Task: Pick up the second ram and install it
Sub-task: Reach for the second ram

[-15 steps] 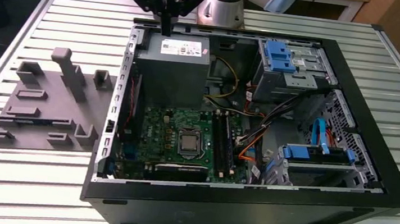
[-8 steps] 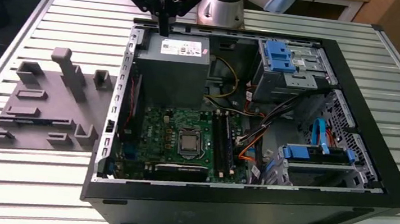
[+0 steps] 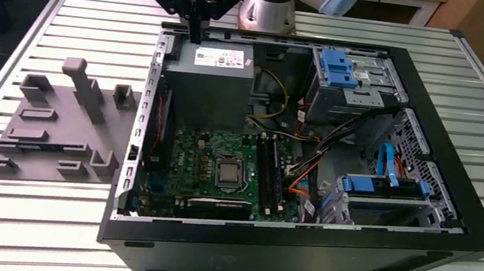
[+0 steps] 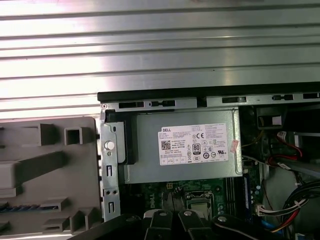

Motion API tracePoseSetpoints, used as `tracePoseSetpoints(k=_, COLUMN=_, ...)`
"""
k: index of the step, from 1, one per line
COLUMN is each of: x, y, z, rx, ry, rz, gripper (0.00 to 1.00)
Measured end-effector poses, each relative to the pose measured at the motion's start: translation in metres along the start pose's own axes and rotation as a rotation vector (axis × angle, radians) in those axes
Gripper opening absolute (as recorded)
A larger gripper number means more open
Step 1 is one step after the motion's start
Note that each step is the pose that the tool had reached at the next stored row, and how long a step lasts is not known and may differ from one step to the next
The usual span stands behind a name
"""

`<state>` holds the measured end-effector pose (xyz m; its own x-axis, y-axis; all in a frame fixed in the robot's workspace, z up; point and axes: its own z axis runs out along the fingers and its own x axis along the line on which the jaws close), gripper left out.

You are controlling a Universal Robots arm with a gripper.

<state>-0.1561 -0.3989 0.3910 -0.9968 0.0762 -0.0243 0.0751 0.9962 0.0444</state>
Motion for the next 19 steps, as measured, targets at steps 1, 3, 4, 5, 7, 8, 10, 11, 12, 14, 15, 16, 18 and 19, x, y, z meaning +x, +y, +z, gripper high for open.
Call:
tracePoseSetpoints(k=1, x=0.0004, y=-0.0001, z=0.0, rx=0.0, ry=0.0, rz=0.0, gripper=0.11)
tracePoseSetpoints(k=3, x=0.0013, y=-0.0001, z=0.0001, rx=0.0, ry=0.0, rz=0.0, gripper=0.11)
tracePoseSetpoints(k=4, x=0.0018, y=-0.0002, z=0.0002, rx=0.0, ry=0.0, rz=0.0, gripper=0.11)
tracePoseSetpoints(k=5, x=0.0023, y=-0.0002, z=0.0002, rx=0.0, ry=0.0, rz=0.0, gripper=0.11)
tracePoseSetpoints(k=7, x=0.0031, y=-0.0002, z=0.0003, rx=0.0, ry=0.0, rz=0.0, gripper=0.11)
tracePoseSetpoints(k=8, x=0.0036, y=-0.0003, z=0.0003, rx=0.0, ry=0.0, rz=0.0, gripper=0.11)
tracePoseSetpoints(k=10, x=0.0044, y=-0.0004, z=0.0004, rx=0.0, ry=0.0, rz=0.0, gripper=0.11)
tracePoseSetpoints(k=11, x=0.0048, y=-0.0004, z=0.0004, rx=0.0, ry=0.0001, rz=0.0, gripper=0.11)
tracePoseSetpoints(k=12, x=0.0053, y=-0.0004, z=0.0005, rx=0.0, ry=0.0, rz=0.0, gripper=0.11)
tracePoseSetpoints(k=14, x=0.0062, y=-0.0005, z=0.0005, rx=0.0, ry=0.0, rz=0.0, gripper=0.11)
tracePoseSetpoints(k=15, x=0.0067, y=-0.0006, z=0.0006, rx=0.0, ry=0.0, rz=0.0, gripper=0.11)
tracePoseSetpoints(k=16, x=0.0072, y=-0.0006, z=0.0006, rx=0.0, ry=0.0, rz=0.0, gripper=0.11)
tracePoseSetpoints(k=18, x=0.0083, y=-0.0007, z=0.0006, rx=0.0, ry=0.0, rz=0.0, gripper=0.11)
tracePoseSetpoints(k=19, x=0.0088, y=-0.0007, z=0.0006, rx=0.0001, ry=0.0001, rz=0.0, gripper=0.11)
